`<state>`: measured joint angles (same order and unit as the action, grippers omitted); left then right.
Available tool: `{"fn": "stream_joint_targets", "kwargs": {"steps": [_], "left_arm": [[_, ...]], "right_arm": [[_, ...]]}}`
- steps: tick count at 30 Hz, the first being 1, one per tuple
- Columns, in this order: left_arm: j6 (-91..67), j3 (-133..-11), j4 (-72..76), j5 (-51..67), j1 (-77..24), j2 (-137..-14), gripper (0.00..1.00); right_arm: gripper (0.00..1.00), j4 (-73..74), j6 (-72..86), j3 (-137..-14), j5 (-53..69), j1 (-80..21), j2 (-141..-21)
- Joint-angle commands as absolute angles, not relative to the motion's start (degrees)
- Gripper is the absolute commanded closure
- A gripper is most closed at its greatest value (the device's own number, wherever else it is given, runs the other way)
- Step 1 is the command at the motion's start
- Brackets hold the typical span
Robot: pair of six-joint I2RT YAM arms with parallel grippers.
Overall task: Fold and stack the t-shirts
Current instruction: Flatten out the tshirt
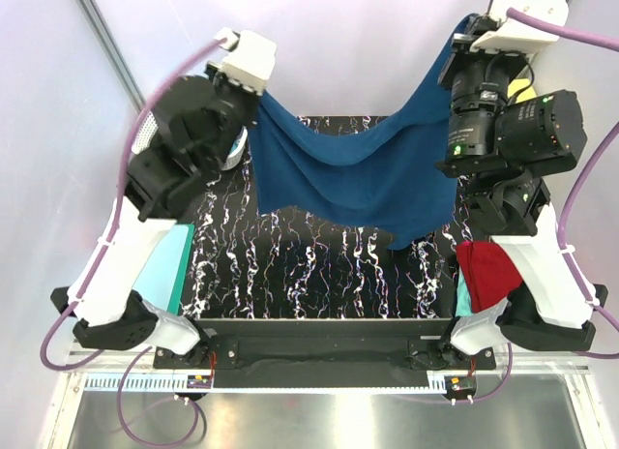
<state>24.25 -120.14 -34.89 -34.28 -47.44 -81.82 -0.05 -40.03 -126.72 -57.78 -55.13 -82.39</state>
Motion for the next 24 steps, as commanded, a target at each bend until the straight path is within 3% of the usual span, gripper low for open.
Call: {"fn": "stream_joint_targets", "kwargs": {"steps": [1,3,7,12,17,20,24], "left_arm": [[6.7,-120.7,-45.0,-1.6,-36.5,-83.5,1.0],[3.7,-120.0,-44.7,1.9,-32.2,-84.7,1.0],[-2.0,-120.8,-42.9,19.5,-25.9,-88.3,1.0],[-6.9,-122.6,-41.1,26.5,-22.1,-94.4,1.0],[-6.7,-123.8,-41.6,13.0,-21.5,-97.2,1.0],[-6.1,-124.0,-42.4,3.6,-21.2,-98.3,1.0],[-7.0,-125.4,-43.1,-3.3,-21.0,-100.2,1.0]], "right_arm": [[1.0,1.4,-40.5,-125.8,-53.7,-55.7,-81.0],[1.0,2.6,-40.6,-125.0,-53.0,-55.7,-80.9],[1.0,10.9,-36.8,-125.4,-47.4,-55.6,-80.2],[1.0,19.8,-31.8,-125.9,-41.8,-55.7,-80.5],[1.0,20.1,-30.4,-124.0,-43.7,-55.6,-82.3],[1.0,10.3,-35.3,-120.4,-51.4,-54.8,-83.5],[1.0,-17.2,-53.9,-115.0,-63.5,-52.5,-86.5]]}}
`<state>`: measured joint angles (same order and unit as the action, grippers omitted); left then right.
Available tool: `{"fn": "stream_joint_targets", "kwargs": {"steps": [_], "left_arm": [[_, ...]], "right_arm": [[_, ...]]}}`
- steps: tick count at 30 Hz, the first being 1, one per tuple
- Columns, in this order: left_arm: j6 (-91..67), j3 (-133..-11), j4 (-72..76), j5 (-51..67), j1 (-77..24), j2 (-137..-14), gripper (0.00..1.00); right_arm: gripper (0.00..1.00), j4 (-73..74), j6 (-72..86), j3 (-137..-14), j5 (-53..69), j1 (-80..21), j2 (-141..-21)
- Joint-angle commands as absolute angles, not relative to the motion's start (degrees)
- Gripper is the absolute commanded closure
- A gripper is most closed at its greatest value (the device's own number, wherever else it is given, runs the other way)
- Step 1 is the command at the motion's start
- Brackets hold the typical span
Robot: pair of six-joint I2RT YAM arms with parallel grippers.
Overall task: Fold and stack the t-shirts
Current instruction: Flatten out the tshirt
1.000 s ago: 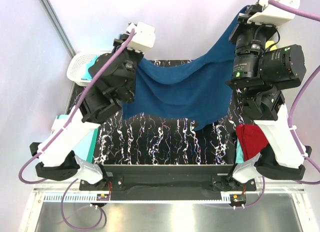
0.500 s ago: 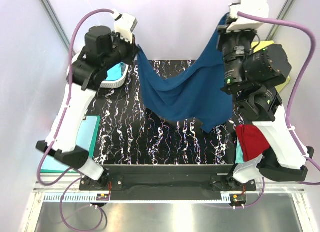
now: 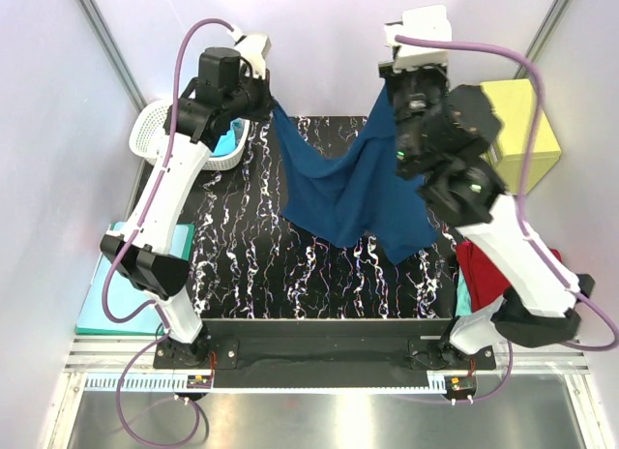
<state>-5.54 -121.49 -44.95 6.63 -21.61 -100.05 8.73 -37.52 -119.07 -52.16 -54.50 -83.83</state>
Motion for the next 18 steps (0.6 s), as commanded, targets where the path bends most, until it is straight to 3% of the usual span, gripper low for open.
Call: {"fn": "stream_joint_targets", "kwargs": {"steps": [1,5,7,9,11,17,18], "left_arm": [[-7.3,-125.8,-43.0,-2.9,-21.0,-100.4,1.0],[-7.7,-126.3,-42.5,-2.2,-21.0,-101.1,1.0],[-8.3,-126.2,-42.3,-0.8,-20.7,-101.2,1.0],[-8.8,-126.6,-42.2,-0.4,-20.6,-101.7,1.0],[-9.0,-127.2,-42.2,1.0,-20.6,-102.2,1.0],[-8.4,-127.1,-42.1,1.5,-20.5,-102.0,1.0],[-8.4,-126.9,-42.0,1.4,-20.4,-101.6,1.0]], "right_arm": [[1.0,-20.1,-56.1,-114.2,-64.6,-51.2,-86.9],[1.0,-27.2,-60.6,-112.2,-67.1,-47.3,-87.7],[1.0,-15.4,-49.2,-114.3,-64.1,-47.0,-86.5],[1.0,11.5,-26.4,-123.4,-54.6,-45.5,-86.0],[1.0,22.8,-16.0,-132.7,-45.9,-42.9,-86.8],[1.0,35.3,6.6,-141.4,-18.6,-31.6,-89.7],[1.0,35.7,9.4,-142.2,-9.1,-29.7,-91.0]]}}
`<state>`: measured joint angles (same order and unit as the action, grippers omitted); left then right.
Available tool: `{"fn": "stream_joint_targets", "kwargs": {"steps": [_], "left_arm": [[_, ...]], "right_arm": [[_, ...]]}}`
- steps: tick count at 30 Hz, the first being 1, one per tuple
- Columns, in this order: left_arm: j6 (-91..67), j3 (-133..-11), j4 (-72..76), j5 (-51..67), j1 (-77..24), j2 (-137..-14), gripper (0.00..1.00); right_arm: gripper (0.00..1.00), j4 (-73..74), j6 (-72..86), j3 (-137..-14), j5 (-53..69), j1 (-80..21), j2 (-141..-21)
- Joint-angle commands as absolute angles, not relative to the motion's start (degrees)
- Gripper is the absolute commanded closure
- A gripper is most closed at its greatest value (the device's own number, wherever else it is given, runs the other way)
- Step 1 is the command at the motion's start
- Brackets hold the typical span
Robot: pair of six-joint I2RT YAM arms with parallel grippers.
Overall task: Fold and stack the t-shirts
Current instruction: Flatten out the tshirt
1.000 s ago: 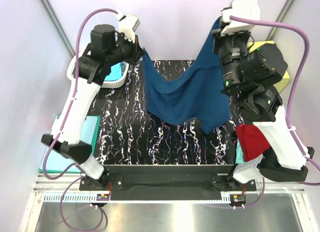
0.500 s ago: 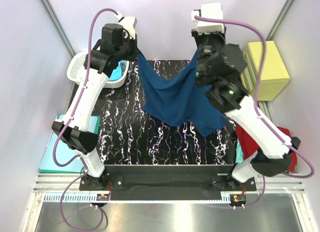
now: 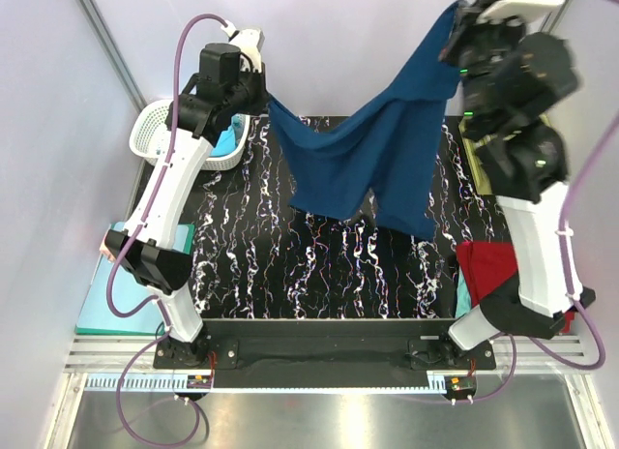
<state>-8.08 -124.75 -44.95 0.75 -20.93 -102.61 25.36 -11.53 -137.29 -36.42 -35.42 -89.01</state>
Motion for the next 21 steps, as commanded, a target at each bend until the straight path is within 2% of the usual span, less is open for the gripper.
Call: {"fn": "stream_joint_targets", "kwargs": {"steps": [1,2,3,6,16,21], "left_arm": [[-8.0,-126.5,-42.0,1.2,-20.3,-101.4,1.0],[-7.8,-126.3,-42.0,1.1,-20.2,-101.2,1.0],[-7.7,-126.1,-41.9,0.8,-20.2,-100.7,1.0],[-7.1,-125.3,-41.7,0.1,-19.9,-100.0,1.0],[-4.2,-128.9,-41.7,-7.4,-18.7,-102.7,1.0],[-3.4,-130.5,-42.3,-11.2,-18.0,-107.4,1.0]], "right_arm": [[1.0,35.9,12.2,-142.7,-3.6,-24.3,-91.7],[1.0,35.5,18.0,-143.8,0.5,-21.9,-92.4],[1.0,34.6,21.0,-144.2,10.4,-19.1,-94.1],[1.0,32.0,29.1,-145.4,17.9,-11.1,-97.8],[1.0,32.2,29.4,-150.6,11.0,1.6,-110.4],[1.0,34.5,28.4,-150.1,8.2,3.6,-117.8]]}}
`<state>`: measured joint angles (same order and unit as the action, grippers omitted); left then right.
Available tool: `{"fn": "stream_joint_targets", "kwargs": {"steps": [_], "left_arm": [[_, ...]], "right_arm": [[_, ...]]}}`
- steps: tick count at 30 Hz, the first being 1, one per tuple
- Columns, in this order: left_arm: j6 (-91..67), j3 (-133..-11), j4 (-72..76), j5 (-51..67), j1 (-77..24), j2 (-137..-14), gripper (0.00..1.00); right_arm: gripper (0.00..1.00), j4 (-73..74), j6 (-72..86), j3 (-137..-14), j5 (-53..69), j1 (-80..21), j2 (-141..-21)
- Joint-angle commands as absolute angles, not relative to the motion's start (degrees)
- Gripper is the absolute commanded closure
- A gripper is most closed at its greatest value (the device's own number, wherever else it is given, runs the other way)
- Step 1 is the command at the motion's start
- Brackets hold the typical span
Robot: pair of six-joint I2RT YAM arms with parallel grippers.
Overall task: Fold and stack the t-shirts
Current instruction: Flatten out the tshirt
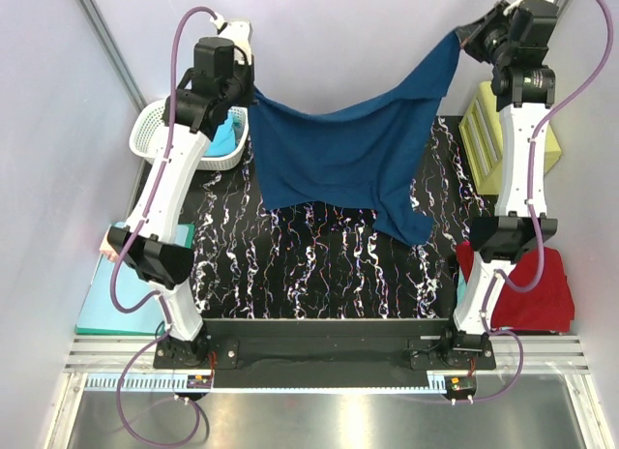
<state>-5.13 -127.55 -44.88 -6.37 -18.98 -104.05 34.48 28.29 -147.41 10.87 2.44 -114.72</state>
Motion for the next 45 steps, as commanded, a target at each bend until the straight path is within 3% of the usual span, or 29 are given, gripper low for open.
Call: {"fn": "stream_joint_targets", "kwargs": {"steps": [1,7,20,30,45], "left_arm": [[-3.9,-131.6,-42.3,-11.1,-17.7,-108.0,1.0],[-5.8,-136.7,-40.3,-10.8,-17.4,-108.5,1.0],[-7.3,-138.4,-38.8,-7.1,-17.5,-98.7,1.0],[-5.7,-134.7,-38.6,-8.1,-19.8,-95.1,1.0],[-6.1,-137.3,-37.9,-5.7,-19.4,-99.8,1.0]], "right_arm": [[1.0,34.9,28.4,-150.6,8.2,3.6,-119.0],[1.0,34.7,28.4,-153.7,7.1,2.6,-121.6],[1.0,33.0,27.8,-157.2,6.9,0.6,-110.3],[1.0,32.6,26.6,-152.0,7.2,0.4,-104.9],[1.0,31.6,25.7,-153.8,7.3,0.3,-107.1]]}}
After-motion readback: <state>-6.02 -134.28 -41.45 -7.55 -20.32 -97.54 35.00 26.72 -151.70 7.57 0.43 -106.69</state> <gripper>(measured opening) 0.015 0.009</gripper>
